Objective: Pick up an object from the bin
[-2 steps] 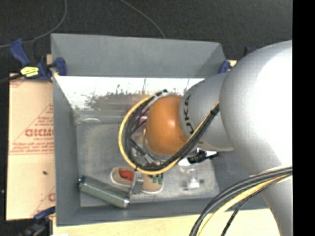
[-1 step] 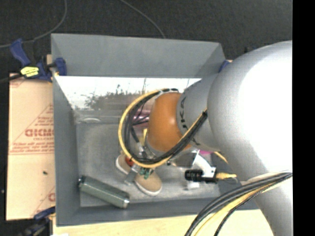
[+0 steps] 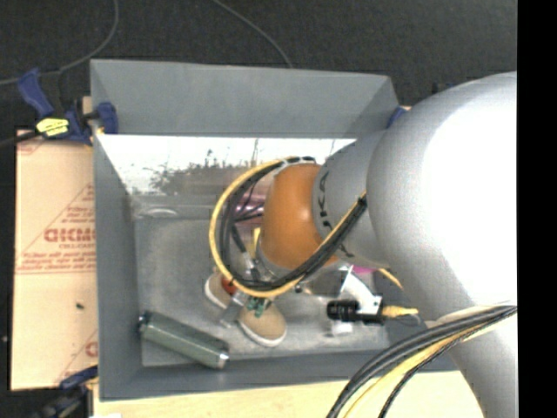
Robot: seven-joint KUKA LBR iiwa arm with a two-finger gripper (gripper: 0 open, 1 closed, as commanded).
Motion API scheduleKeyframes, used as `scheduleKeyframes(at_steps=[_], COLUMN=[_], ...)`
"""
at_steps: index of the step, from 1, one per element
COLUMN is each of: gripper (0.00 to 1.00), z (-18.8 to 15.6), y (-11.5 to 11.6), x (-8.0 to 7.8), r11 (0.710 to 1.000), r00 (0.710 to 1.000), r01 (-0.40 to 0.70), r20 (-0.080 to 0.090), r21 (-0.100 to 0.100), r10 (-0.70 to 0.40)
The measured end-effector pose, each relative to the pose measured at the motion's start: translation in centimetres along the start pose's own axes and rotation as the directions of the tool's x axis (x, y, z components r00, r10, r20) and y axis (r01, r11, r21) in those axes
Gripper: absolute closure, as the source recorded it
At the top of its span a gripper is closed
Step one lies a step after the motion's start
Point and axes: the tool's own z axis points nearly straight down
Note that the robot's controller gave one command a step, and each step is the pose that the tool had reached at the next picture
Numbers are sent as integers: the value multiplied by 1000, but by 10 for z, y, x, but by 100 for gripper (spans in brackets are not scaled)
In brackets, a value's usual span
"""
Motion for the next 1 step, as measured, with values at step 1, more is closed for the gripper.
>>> scheduleKeyframes(at_steps=[1], gripper=[100], z=[-1], y=[0], x=[0], r11=[1000], r00=[1000], r01=[0], r20=[0], r21=[0], r10=[0])
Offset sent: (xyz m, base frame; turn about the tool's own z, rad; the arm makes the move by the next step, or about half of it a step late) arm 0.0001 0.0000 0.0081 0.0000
